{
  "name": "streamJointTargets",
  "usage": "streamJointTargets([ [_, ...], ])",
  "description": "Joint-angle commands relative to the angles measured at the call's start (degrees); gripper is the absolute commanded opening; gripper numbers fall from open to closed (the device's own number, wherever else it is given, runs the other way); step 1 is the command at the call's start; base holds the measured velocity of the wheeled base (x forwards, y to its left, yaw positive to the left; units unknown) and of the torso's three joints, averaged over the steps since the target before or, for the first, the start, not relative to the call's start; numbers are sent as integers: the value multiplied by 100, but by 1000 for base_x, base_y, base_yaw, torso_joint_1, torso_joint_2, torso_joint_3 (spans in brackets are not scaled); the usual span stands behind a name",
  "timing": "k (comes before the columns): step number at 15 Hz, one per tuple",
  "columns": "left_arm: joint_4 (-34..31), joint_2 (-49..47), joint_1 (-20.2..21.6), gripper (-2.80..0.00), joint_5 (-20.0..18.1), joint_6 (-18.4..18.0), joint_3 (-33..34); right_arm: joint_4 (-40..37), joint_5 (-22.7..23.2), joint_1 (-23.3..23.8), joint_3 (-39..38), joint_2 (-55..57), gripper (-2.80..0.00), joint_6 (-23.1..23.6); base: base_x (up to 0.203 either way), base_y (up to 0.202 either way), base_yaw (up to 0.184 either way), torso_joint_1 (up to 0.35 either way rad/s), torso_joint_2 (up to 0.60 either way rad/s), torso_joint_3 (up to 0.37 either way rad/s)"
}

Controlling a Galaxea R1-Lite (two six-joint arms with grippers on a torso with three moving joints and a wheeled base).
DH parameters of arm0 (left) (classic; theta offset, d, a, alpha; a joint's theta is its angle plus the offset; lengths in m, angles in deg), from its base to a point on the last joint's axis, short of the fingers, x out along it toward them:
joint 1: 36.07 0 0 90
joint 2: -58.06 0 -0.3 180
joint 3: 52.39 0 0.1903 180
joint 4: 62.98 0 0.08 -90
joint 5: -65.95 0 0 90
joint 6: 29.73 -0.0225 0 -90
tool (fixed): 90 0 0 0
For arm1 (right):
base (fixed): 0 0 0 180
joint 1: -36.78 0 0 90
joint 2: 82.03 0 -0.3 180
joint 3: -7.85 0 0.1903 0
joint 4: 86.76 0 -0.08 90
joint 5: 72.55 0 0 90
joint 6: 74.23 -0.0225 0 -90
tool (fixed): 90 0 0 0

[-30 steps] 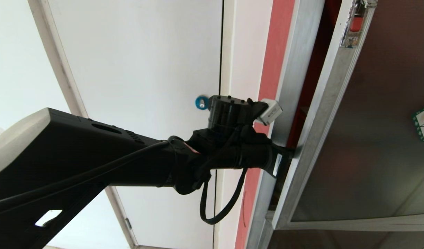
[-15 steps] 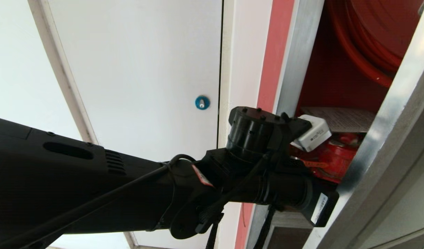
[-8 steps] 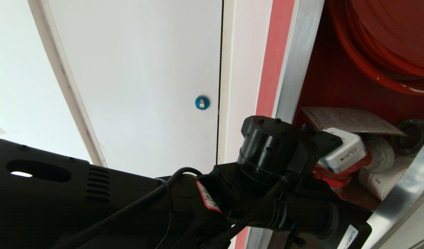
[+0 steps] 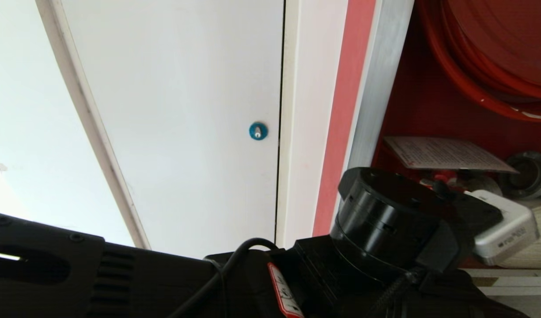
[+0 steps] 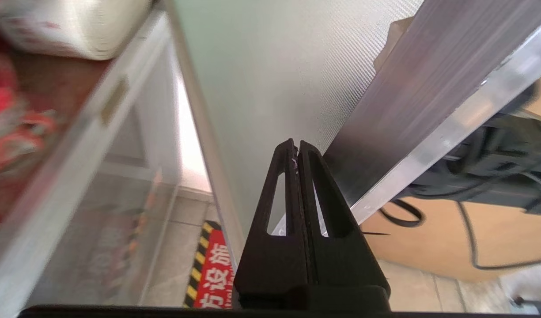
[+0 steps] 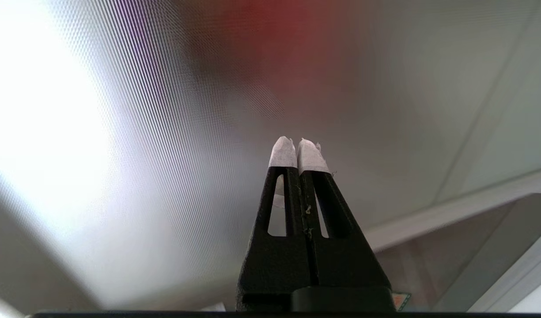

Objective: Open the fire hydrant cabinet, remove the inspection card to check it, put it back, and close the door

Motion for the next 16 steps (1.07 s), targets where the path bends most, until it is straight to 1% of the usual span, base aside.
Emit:
streamJointTargets([
  [1, 18, -8, -114, -280, -14, 6, 0, 2, 0, 2, -9, 9, -280, 0, 0, 0, 0, 0, 0, 0],
  [4, 18, -8, -199, -280, -5, 6, -8, 2, 0, 2, -9, 9, -280, 0, 0, 0, 0, 0, 0, 0],
  [10, 18, -42, -168, -280, 13, 6, -18, 2, 0, -5, -9, 9, -280, 0, 0, 0, 0, 0, 0, 0],
  [14, 18, -44, 176, -280, 13, 84, -31, 2, 0, 2, -9, 9, -280, 0, 0, 0, 0, 0, 0, 0],
  [16, 18, -55, 497, -280, 0, 103, -35, 2, 0, 1, -9, 9, -280, 0, 0, 0, 0, 0, 0, 0],
])
